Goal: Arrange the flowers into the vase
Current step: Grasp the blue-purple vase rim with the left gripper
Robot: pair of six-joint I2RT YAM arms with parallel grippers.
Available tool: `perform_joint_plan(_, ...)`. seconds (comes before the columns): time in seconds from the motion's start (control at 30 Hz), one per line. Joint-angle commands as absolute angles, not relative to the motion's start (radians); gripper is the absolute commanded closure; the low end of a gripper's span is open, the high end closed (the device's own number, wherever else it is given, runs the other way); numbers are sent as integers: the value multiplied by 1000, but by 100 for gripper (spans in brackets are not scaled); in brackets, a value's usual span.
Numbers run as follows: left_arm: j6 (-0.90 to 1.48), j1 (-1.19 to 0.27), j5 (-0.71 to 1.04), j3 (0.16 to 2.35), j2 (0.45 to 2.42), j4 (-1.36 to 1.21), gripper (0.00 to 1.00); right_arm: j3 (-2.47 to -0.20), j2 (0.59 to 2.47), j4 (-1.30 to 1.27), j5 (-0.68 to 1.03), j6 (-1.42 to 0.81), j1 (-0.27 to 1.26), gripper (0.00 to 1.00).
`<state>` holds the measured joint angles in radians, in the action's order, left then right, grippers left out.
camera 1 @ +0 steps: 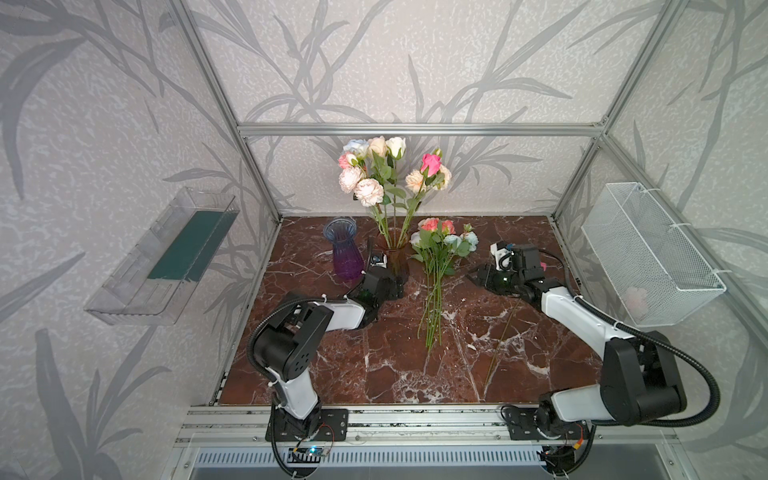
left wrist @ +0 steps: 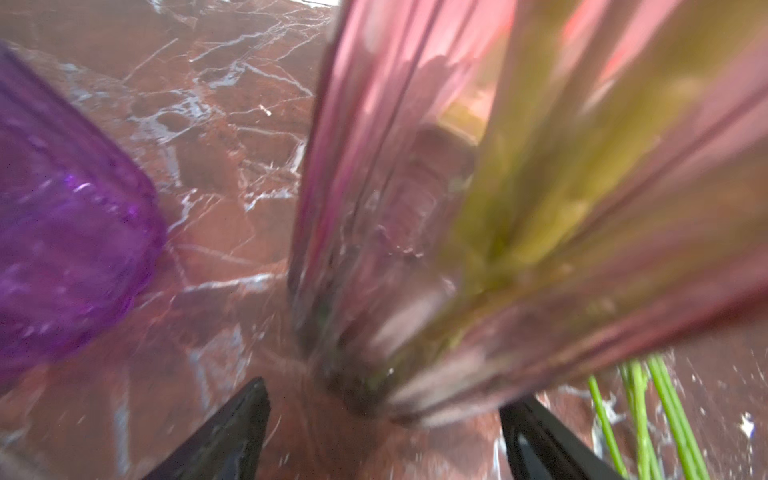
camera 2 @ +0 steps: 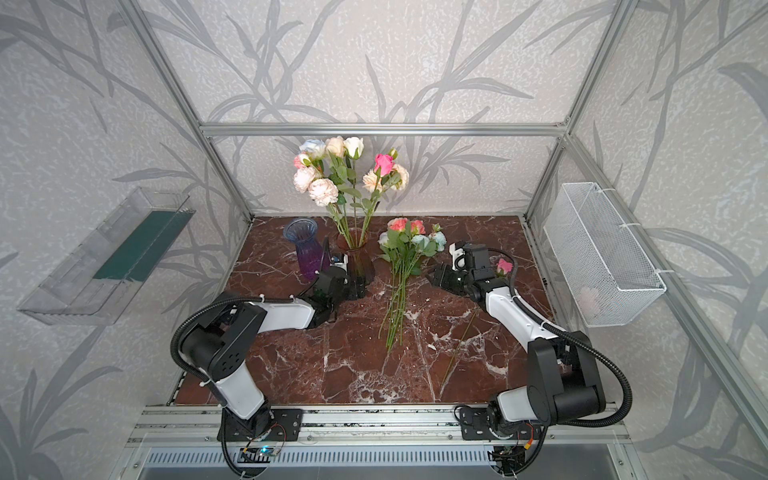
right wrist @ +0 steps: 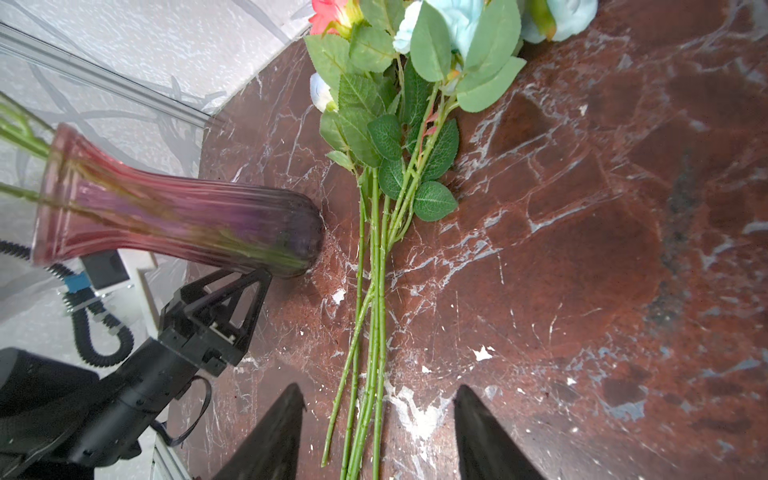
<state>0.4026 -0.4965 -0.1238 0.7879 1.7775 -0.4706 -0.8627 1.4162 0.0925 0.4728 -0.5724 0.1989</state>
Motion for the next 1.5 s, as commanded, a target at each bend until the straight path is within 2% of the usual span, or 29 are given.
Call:
perform_joint_plan(0.0,401,-463,-86,860,1826,-410,14,-848,1381,60,492,-580,195,42)
perform_joint_plan(0.3,359,-426,-8,1020,1942,-318,14,-835,1371,26,506,-597,195,42)
perform_joint_plan(0.57,314,-418,-11,1118,1971,-232,14,-828,1357,21,515,-603,195,42)
perform_joint_plan(0.73,340,-417,-7,1020,1839,-223,14,-830,1338,30,517,-603,195,42)
perform_joint_plan(0.9,438,-420,12,849,1536,-148,16,-828,1307,34,517,-604,195,42)
perform_joint_plan(1.03,481,-421,-50,826,1202,154,22,-824,1275,47,508,-601,195,42)
perform_joint_plan(1.17,505,-396,-284,1015,1006,604,23,-815,1257,34,511,-610,198,42)
perform_joint_plan(1.27,476,-279,-228,1191,1049,814,22,-810,1249,28,517,-615,201,42)
perform_joint_plan(1.47,399,-79,-19,1503,1315,992,26,-804,1219,55,499,-590,202,41)
